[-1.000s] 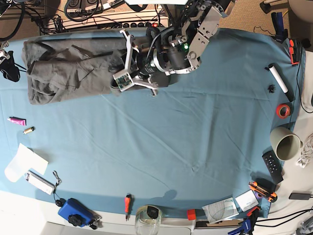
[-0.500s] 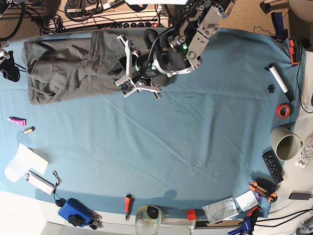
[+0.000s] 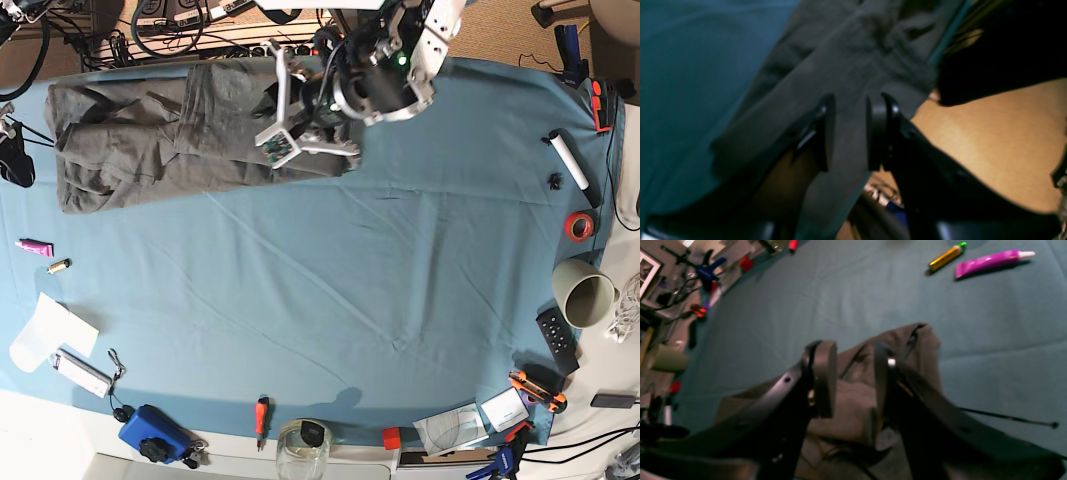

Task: Fold the T-shirt properly
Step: 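Hold the folded strip with the left gripper while the right gripper grasps its end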

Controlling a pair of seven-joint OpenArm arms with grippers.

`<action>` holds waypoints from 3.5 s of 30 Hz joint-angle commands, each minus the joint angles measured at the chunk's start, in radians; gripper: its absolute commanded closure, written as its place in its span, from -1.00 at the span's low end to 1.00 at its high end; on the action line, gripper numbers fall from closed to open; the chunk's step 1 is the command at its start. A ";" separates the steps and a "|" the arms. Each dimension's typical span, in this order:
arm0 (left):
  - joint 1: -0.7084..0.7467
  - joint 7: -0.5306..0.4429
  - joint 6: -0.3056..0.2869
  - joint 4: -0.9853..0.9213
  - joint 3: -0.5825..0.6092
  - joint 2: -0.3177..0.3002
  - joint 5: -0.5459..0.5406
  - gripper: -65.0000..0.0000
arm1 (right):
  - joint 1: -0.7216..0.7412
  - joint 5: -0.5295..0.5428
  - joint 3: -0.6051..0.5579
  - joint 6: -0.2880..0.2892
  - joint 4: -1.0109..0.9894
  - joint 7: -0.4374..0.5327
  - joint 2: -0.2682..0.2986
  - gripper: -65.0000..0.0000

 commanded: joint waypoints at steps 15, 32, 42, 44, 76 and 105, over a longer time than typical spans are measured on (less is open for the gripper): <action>0.047 -0.035 0.000 0.016 -0.116 0.010 0.060 0.63 | 0.009 -0.232 -0.153 0.001 0.012 0.020 0.031 0.39; 0.077 -0.068 0.000 0.016 -0.116 0.011 0.060 0.63 | 0.129 -0.400 -0.165 0.001 -0.076 0.036 0.058 0.10; 0.077 -0.068 0.000 0.016 -0.116 0.011 0.060 0.63 | 0.239 -0.365 -0.312 0.001 -0.429 0.020 0.208 0.10; 0.077 -0.069 0.000 0.016 -0.116 0.011 0.060 0.63 | 0.264 -0.366 -0.343 0.001 -0.492 0.020 0.227 0.10; 0.077 -0.114 0.000 0.016 -0.116 0.011 0.061 0.63 | 0.289 0.035 -0.472 0.001 -0.707 0.020 0.303 0.10; 0.077 -0.136 0.000 0.016 -0.116 0.011 0.061 0.63 | 0.256 -0.143 -0.473 0.001 -0.707 0.020 0.225 0.10</action>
